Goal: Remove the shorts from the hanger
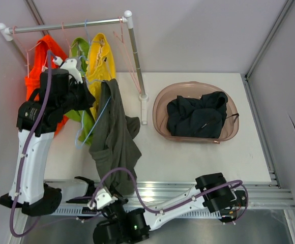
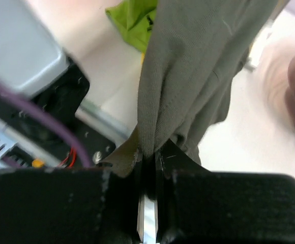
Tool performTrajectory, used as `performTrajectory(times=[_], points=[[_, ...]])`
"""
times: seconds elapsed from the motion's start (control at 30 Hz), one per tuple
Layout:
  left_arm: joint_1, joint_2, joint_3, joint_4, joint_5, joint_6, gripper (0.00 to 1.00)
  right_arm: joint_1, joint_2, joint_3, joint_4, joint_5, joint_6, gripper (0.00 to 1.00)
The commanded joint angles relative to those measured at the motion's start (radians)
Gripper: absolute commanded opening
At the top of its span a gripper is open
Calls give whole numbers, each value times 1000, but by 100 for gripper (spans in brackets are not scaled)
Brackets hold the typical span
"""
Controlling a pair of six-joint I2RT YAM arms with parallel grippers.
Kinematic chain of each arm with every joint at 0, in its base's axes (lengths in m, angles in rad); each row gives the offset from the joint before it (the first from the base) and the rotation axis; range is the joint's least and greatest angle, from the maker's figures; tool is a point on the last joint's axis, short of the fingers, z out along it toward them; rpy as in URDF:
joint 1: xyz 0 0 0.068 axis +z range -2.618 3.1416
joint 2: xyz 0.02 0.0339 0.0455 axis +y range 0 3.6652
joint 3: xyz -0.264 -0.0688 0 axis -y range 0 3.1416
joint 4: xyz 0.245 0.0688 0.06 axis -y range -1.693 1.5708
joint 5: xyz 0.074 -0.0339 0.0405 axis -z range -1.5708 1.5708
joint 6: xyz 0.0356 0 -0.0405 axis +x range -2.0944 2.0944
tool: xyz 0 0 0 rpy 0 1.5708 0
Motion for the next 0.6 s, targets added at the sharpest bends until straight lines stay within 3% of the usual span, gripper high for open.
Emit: performTrajectory(times=[0.0,0.07,0.1,0.17,0.23,0.33,0.43,0.57], points=[[16,-109,-69,287,20,-52,0,-49,-88,-38,359,-38,-240,0],[14,-197,-152,265,115,-84,0,-129,-154,-92,592,-99,-408,0],[14,-231,-227,259,141,-113,0,-156,-172,-100,646,-121,-538,0],[13,-351,-353,250,175,-170,0,-245,-214,-74,706,-180,-631,0],[13,-461,-483,233,222,-217,0,-332,-231,-38,701,-217,-700,0],[13,-544,-539,160,220,-241,0,-442,-260,50,564,-294,-660,0],[13,-621,-541,97,241,-248,0,-485,-301,91,483,-339,-646,0],[13,-676,-475,8,270,-242,0,-499,-367,71,503,-323,-697,0]])
